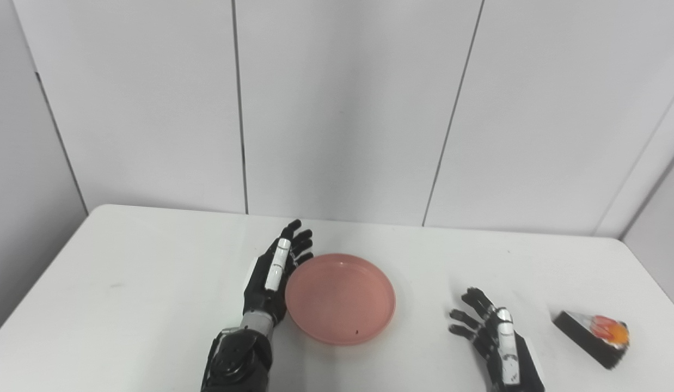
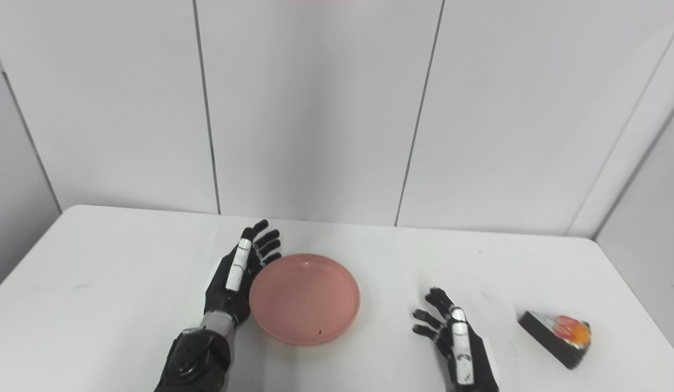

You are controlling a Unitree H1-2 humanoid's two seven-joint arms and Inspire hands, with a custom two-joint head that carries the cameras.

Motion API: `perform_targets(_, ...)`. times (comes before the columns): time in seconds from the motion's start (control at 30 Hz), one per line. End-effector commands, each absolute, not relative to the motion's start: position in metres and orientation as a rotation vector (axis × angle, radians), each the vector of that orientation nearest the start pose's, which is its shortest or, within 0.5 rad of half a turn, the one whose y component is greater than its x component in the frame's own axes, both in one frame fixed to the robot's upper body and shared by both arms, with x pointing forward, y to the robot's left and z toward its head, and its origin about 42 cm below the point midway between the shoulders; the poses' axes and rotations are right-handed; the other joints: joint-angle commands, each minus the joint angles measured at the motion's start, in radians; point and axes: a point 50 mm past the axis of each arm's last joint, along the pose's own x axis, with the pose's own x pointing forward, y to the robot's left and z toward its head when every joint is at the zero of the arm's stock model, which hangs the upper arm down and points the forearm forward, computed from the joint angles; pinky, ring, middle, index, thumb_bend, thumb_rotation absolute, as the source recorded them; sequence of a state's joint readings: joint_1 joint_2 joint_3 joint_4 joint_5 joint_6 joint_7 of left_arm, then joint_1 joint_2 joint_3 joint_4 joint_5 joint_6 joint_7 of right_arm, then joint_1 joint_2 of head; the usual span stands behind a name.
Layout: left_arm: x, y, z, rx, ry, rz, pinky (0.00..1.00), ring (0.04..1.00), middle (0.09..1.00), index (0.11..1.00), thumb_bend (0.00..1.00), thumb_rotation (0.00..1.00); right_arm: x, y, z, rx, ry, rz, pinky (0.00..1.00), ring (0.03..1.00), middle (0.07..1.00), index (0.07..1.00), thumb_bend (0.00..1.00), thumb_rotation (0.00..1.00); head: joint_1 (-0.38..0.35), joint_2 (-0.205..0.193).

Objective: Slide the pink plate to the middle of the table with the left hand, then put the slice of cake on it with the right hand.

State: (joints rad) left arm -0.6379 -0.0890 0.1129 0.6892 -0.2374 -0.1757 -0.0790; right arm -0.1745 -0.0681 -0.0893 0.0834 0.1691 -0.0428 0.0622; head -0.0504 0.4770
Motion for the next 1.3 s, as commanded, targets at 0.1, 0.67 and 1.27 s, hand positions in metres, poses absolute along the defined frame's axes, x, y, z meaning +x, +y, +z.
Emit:
perform_targets(0.1,0.459,0.124,0.132,-0.326,0.005,-0.139,0.84,0.879,0.849,0.835,0.75,0.78,0.331,-0.238,0.127,0.097,-0.095,0.002,0.69,0.734,0.849,0.823,0.77,1.0,-0.064,0.016)
perform_targets(0.67,0.463,0.119,0.138,-0.379,-0.014,-0.169,0.8,0.832,0.809,0.771,0.77,0.8,0.338,-0.235,0.118,-0.017,-0.184,0.003,0.65,0.709,0.838,0.83,0.87,0.96,-0.22,-0.028)
perform_targets(1.27,0.462,0.129,0.124,-0.373,-0.001,-0.18,0.84,0.837,0.809,0.793,0.72,0.78,0.344,-0.217,0.106,-0.184,-0.252,0.041,0.64,0.699,0.852,0.84,0.69,1.0,-0.281,-0.089)
